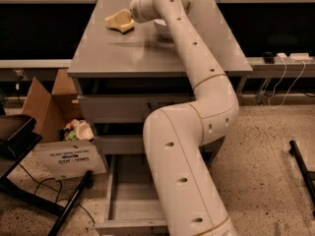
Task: Place sponge into bottom drawer
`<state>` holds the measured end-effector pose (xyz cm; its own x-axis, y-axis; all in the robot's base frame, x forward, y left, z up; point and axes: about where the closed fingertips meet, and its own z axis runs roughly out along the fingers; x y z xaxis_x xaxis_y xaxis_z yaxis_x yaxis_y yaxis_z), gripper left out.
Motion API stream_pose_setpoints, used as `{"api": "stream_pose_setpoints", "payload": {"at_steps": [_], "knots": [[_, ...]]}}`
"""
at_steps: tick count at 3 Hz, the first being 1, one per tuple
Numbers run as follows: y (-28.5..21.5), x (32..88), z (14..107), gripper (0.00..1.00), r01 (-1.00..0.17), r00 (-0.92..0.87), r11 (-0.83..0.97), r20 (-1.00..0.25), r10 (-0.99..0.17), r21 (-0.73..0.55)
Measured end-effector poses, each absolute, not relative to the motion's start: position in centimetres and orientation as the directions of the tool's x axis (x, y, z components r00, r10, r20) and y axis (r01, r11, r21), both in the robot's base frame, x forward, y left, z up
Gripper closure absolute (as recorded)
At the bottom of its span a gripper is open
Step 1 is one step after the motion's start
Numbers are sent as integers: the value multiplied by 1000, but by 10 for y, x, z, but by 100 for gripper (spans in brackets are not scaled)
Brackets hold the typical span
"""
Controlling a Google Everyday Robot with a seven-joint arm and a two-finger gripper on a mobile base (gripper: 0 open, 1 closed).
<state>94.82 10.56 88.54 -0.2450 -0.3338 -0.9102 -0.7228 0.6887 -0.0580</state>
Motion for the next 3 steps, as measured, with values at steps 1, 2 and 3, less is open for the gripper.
{"api": "stream_pose_setpoints", "payload": {"at_steps": [1, 2, 3], "knots": [[119, 947, 881, 0, -732, -248, 679, -906, -344, -58], [129, 947, 872, 0, -737, -256, 674, -900, -353, -55], [130, 951, 858, 0, -735, -272, 677, -907, -322, -20]]}}
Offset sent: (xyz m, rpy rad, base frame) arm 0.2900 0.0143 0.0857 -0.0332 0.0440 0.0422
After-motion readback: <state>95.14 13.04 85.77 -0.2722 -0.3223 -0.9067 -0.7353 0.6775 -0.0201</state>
